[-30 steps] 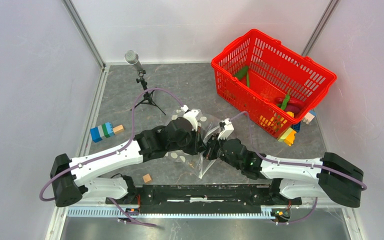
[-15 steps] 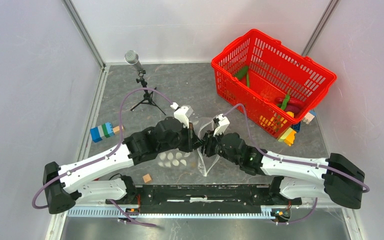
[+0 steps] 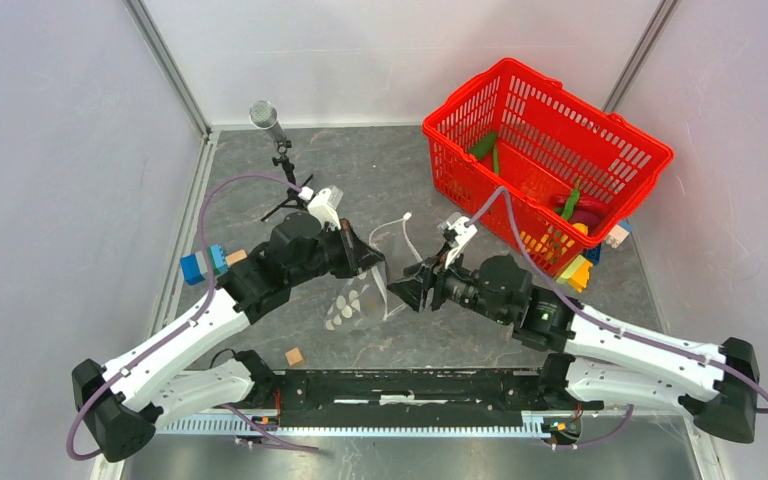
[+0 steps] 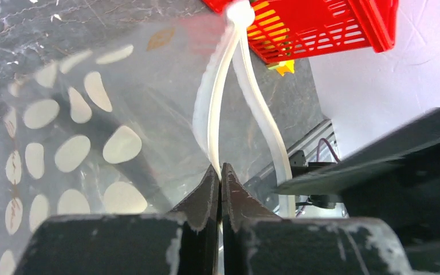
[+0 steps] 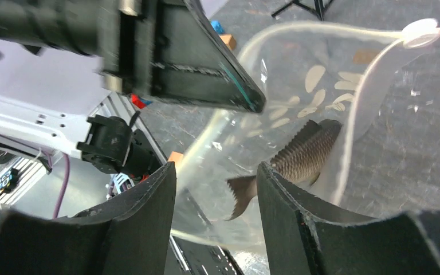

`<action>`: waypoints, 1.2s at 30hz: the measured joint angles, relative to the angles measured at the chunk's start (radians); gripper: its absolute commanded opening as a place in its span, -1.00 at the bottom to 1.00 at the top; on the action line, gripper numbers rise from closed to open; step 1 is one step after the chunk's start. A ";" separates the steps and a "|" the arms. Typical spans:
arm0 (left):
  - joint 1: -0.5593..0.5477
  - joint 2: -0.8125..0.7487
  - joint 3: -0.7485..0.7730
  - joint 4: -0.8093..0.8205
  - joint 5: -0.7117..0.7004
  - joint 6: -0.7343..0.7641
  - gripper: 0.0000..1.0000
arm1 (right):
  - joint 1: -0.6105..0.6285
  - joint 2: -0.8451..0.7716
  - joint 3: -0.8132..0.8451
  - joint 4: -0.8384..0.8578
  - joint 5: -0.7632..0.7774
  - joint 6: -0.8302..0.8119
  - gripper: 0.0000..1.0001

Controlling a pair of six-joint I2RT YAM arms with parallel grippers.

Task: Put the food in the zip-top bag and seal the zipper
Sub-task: Place the fake fish in the zipper food storage bag, then pick up the fake food from the bin.

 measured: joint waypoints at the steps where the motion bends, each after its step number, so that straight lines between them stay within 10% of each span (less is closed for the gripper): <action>1: 0.000 -0.003 -0.011 0.007 -0.012 0.000 -0.96 | 0.003 -0.014 0.017 -0.015 -0.008 -0.015 0.19; 8: 0.000 -0.023 -0.066 -0.017 -0.090 0.002 -0.95 | 0.004 -0.077 0.107 -0.152 0.015 -0.126 0.21; 16: 0.000 -0.031 -0.069 -0.017 -0.098 0.007 -0.96 | -0.028 0.047 0.457 -0.404 0.409 -0.325 0.37; 36: 0.000 -0.013 -0.071 -0.013 -0.059 0.037 -0.95 | -0.966 0.513 0.686 -0.571 0.108 -0.466 0.85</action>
